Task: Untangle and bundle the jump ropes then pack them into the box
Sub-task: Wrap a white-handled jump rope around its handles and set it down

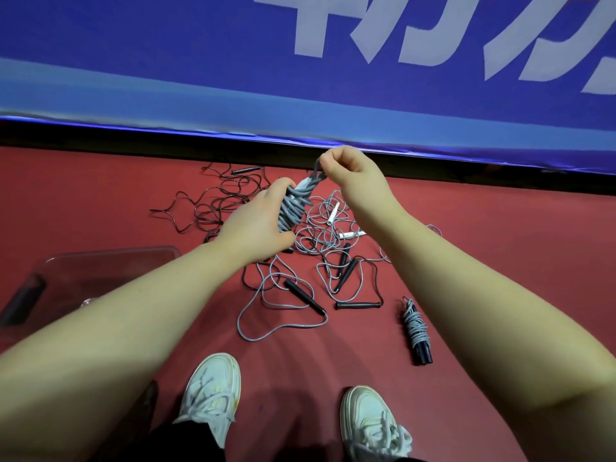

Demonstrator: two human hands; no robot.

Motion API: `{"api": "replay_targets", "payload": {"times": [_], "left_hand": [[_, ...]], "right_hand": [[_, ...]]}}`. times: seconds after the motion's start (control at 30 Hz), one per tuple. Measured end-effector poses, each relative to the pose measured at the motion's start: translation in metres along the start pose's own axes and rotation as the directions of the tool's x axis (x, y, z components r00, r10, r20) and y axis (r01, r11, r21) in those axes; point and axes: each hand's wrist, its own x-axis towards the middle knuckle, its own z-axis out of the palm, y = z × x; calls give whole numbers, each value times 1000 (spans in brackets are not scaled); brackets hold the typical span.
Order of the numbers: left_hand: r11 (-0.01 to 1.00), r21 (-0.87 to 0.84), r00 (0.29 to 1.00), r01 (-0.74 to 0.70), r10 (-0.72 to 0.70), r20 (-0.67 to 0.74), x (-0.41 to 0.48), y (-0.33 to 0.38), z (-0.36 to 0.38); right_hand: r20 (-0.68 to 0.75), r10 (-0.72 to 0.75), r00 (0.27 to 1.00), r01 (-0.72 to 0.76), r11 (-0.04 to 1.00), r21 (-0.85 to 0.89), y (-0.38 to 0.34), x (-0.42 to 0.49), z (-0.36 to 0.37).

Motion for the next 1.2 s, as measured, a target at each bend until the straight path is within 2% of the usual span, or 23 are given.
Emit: {"api": "replay_targets", "payload": {"times": [0.13, 0.23, 0.3, 0.37, 0.43, 0.57, 0.67, 0.77, 0.8, 0.93, 1.0, 1.07, 1.2], "left_hand": [[998, 62, 1000, 11, -12, 6, 3, -3, 2], [994, -65, 996, 83, -85, -25, 7, -3, 6], [984, -133, 992, 119, -124, -29, 11, -2, 6], [975, -179, 991, 129, -135, -23, 13, -1, 7], [948, -283, 988, 147, -153, -1, 15, 0, 9], [875, -433, 976, 217, -197, 91, 18, 4, 10], [849, -494, 982, 188, -157, 104, 17, 5, 5], [875, -466, 991, 129, -92, 101, 16, 3, -4], [856, -500, 989, 130, -80, 121, 15, 1, -6], [663, -722, 979, 197, -94, 180, 14, -1, -10], [634, -745, 978, 208, -111, 178, 16, 1, -11], [669, -714, 979, 205, -136, 154, 20, 8, -11], [844, -526, 994, 105, -100, 38, 27, 37, -5]], "right_hand": [[38, 21, 999, -16, 993, -114, 13, 1, -4], [35, 75, 997, -74, 996, -46, 19, 4, -7], [52, 198, 979, -201, 978, 62, 23, 6, -9], [160, 355, 921, -377, 915, 140, 28, 5, -8], [288, 434, 853, -483, 867, 124, 33, 1, -3], [392, 380, 838, -475, 862, 180, 31, -4, 11], [362, 363, 859, -470, 840, 272, 25, -3, 15], [329, 379, 865, -480, 814, 326, 22, -2, 16], [317, 390, 865, -487, 807, 335, 22, -2, 16], [296, 417, 859, -511, 731, 453, 24, 0, 14], [269, 429, 863, -506, 721, 474, 24, 0, 12], [235, 424, 875, -485, 750, 451, 22, 1, 8], [225, 341, 913, -400, 856, 327, 18, 5, -6]]}}
